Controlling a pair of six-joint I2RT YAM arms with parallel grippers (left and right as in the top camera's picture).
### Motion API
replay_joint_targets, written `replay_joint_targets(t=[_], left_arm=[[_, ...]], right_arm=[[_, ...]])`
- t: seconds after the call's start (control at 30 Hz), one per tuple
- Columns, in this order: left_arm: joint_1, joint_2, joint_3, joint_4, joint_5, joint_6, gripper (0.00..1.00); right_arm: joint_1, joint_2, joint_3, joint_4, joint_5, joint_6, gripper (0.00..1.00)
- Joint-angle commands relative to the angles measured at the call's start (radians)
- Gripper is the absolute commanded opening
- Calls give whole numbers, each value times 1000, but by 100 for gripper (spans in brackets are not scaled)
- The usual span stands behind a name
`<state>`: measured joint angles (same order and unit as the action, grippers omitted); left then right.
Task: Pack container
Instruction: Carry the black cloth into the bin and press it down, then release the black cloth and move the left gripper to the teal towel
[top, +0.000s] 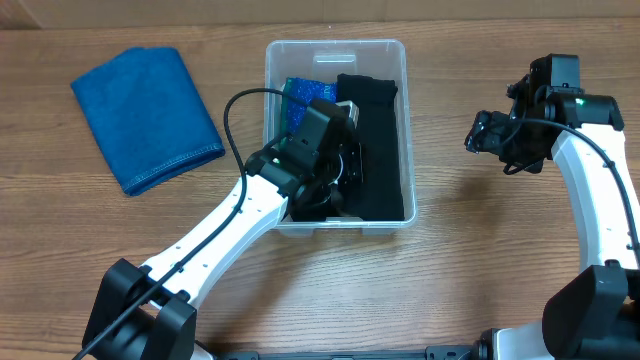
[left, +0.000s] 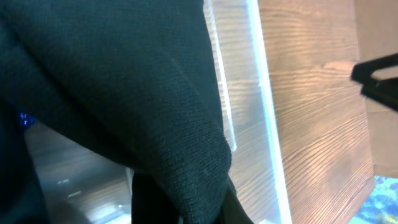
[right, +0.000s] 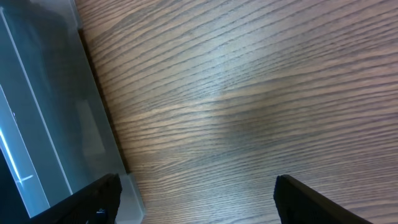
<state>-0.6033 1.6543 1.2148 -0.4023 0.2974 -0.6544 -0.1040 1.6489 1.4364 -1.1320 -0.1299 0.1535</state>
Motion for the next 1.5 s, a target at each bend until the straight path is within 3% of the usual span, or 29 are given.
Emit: replay_joint_targets(t=[0.0, 0.07, 0.13, 0.23, 0.37, 0.47, 0.53, 0.67, 0.97, 1.1, 1.17, 1.3, 1.47], left_arm=[[-7, -7, 24, -32, -59, 60, 25], [8, -7, 24, -31, -83, 109, 34], [31, -12, 24, -36, -116, 111, 31], [76, -40, 29, -38, -152, 113, 36], [114, -79, 69, -29, -208, 146, 20], [103, -79, 105, -5, -226, 206, 16], [80, -79, 117, 42, -227, 284, 4], [19, -72, 117, 89, -227, 446, 4], [-13, 61, 116, 23, 27, 443, 4], [-13, 151, 116, -99, 82, 426, 4], [-5, 185, 116, -195, 38, 425, 4], [46, 238, 116, -307, -219, 354, 4], [101, 288, 116, -214, -192, 355, 17]], right_arm=[[-3, -11, 23, 8, 5, 4, 83], [-3, -11, 23, 8, 5, 4, 83], [-3, -11, 23, 7, 5, 4, 83], [-3, -11, 23, 6, 5, 4, 83], [-3, -11, 23, 5, 5, 4, 83], [-3, -11, 23, 5, -6, 4, 83], [-3, -11, 23, 5, -6, 4, 83], [-3, -11, 23, 5, -6, 4, 83], [-3, -11, 23, 5, -6, 4, 83], [-3, -11, 23, 2, -6, 4, 83], [-3, -11, 23, 0, -5, 4, 83], [-3, -11, 23, 0, -5, 4, 83], [-3, -11, 23, 1, -5, 4, 83]])
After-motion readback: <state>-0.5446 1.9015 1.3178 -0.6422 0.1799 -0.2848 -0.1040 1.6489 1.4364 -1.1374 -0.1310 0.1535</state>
